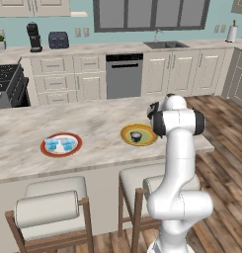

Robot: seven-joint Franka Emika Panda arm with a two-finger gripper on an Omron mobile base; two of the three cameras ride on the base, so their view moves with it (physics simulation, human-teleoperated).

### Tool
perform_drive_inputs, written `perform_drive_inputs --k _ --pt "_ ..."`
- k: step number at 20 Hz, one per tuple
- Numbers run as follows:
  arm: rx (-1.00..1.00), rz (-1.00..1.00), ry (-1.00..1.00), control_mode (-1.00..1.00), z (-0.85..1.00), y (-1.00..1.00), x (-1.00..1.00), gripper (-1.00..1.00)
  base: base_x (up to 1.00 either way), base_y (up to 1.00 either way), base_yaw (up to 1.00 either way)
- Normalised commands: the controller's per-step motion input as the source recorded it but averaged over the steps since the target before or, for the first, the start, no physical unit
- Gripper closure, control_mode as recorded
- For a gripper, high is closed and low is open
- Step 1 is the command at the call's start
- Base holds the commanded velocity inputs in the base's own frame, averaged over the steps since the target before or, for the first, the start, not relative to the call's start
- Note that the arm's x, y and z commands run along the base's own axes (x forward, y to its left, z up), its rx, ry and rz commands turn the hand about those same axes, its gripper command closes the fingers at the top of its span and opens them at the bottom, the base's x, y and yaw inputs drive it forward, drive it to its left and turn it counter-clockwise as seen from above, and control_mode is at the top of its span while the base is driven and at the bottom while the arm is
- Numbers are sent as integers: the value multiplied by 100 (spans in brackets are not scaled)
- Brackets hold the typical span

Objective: Place two yogurt containers on each plate.

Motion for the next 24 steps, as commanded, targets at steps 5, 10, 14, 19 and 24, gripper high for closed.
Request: perform_drive_inputs --k 5,10,14,19,24 --pt "0 0 0 -100 0 0 1 100 0 0 0" --pt "0 0 0 -100 0 0 0 100 0 0 0" --pt "0 0 0 -100 1 0 -7 100 0 0 0" --pt "0 0 0 -100 17 3 -34 100 0 0 0" --pt "0 0 -1 -100 35 0 -27 100 0 0 0"
